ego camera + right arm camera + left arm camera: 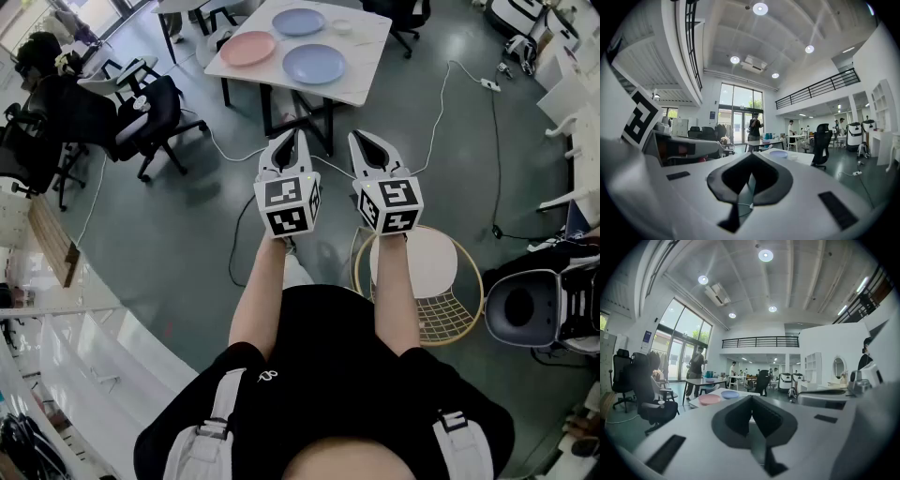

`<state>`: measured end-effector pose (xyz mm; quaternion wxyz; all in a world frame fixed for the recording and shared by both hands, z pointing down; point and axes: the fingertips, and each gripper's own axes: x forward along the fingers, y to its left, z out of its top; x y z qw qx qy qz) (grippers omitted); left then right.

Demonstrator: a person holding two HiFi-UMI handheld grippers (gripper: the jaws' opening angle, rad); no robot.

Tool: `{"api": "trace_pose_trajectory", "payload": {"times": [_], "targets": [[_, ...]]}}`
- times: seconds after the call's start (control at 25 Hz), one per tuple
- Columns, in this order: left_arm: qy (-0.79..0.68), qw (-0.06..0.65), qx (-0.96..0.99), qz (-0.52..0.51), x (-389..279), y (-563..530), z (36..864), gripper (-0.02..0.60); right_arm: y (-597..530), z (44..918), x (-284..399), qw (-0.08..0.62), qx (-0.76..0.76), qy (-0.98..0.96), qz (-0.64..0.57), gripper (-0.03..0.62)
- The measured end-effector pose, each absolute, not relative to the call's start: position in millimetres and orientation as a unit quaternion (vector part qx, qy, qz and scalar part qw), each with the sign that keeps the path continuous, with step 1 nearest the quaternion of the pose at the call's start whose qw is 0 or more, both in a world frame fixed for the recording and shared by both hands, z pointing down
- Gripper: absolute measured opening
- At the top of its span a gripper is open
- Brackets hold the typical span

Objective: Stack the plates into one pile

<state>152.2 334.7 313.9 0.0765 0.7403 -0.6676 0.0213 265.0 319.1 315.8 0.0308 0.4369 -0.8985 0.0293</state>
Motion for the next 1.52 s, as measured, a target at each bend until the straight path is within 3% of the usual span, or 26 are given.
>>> {"api": "trace_pose_trajectory", "payload": {"times": [0.32, 0.88, 1.52], "targets": [[-0.667, 0.080, 0.740, 0.028, 142, 323, 321, 0.014, 305, 314, 266, -0.006, 0.450, -0.891, 0.054, 0.008], [-0.649, 0.128, 0.746, 0.078, 75, 270, 365, 0.014, 242, 356, 234, -0.002, 0.509, -0.850, 0.138, 0.008], [-0.624, 0.164, 0.764, 0.036, 12, 200, 391, 0.013, 182, 372, 182, 0.023, 0.542, -0.829, 0.139, 0.008]]}}
